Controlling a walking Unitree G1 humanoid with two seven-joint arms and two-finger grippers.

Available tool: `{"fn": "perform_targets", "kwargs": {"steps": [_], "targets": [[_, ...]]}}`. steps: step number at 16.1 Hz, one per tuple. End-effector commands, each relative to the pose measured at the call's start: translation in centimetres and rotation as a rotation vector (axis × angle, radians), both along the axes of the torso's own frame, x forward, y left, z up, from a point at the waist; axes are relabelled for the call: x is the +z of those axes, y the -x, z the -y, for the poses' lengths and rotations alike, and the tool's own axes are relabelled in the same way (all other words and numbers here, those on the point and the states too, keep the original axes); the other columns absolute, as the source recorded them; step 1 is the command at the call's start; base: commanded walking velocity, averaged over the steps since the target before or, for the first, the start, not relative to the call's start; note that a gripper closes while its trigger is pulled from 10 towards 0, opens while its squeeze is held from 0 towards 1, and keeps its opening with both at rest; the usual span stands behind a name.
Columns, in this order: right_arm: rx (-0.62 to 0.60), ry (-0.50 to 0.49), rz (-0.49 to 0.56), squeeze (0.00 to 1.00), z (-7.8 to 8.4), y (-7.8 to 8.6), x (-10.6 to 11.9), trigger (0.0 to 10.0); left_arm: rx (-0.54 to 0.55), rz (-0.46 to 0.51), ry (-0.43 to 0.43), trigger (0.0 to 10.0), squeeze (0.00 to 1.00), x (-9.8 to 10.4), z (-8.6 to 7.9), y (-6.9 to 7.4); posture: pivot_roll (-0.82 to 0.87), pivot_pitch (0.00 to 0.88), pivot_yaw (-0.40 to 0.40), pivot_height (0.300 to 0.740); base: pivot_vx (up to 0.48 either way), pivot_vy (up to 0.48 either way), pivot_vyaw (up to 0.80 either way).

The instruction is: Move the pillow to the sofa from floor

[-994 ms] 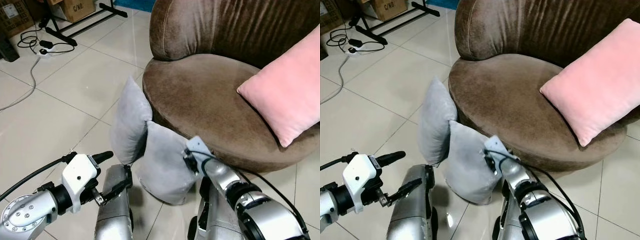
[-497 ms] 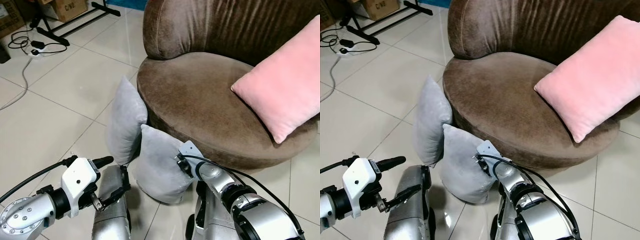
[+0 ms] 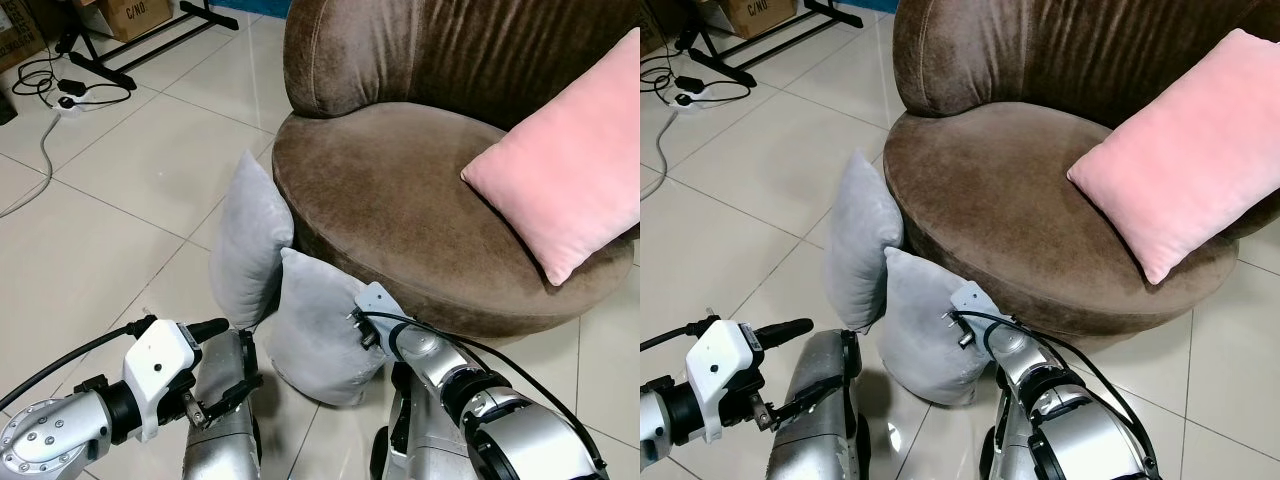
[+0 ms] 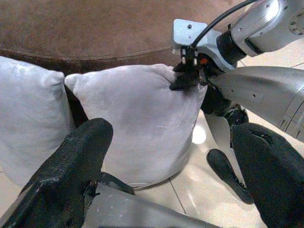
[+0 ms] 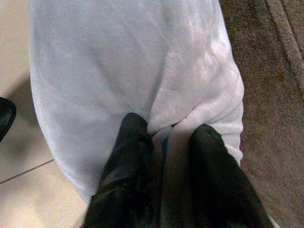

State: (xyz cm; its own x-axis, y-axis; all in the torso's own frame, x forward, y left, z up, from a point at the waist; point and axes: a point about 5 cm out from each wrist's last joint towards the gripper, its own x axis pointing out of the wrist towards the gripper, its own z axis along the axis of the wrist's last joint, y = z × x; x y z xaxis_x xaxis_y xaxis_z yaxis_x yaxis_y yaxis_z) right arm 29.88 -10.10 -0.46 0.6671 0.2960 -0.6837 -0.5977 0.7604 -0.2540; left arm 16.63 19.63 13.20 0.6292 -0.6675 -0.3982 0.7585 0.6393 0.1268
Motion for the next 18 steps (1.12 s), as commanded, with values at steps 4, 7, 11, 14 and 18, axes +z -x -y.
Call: {"fn": "perform_targets", "kwargs": {"steps": [4,7,11,14,18], "targets": [[-0.005,0.023,-0.051,0.00,0.3,1.1,-1.2,0.0,-0.032,-0.002,0.005,10.0,0.00,0.4,0.5,0.2,0.25,0.168,-0.038,0.505,0.000,0.000,0.00],[-0.010,0.025,-0.048,0.00,0.2,1.2,-1.2,0.0,-0.031,0.001,0.001,10.0,0.00,0.5,0.5,0.0,0.26,0.159,-0.040,0.505,0.000,0.000,0.00],[-0.025,0.006,-0.041,0.00,0.1,1.4,-1.4,0.0,0.000,0.021,-0.008,10.0,0.00,0.5,0.4,-0.2,0.26,0.135,-0.048,0.505,0.000,0.000,0.00],[-0.039,-0.215,0.040,0.00,-0.3,0.6,0.0,0.0,0.123,0.075,-0.005,10.0,0.00,0.1,0.0,-0.8,0.24,0.065,-0.065,0.505,0.000,0.000,0.00],[-0.117,-0.469,0.244,0.00,1.5,-0.3,3.5,0.0,0.240,0.150,-0.019,10.0,0.00,0.0,-0.8,-0.9,0.18,0.000,-0.038,0.505,0.000,0.000,0.00]]}}
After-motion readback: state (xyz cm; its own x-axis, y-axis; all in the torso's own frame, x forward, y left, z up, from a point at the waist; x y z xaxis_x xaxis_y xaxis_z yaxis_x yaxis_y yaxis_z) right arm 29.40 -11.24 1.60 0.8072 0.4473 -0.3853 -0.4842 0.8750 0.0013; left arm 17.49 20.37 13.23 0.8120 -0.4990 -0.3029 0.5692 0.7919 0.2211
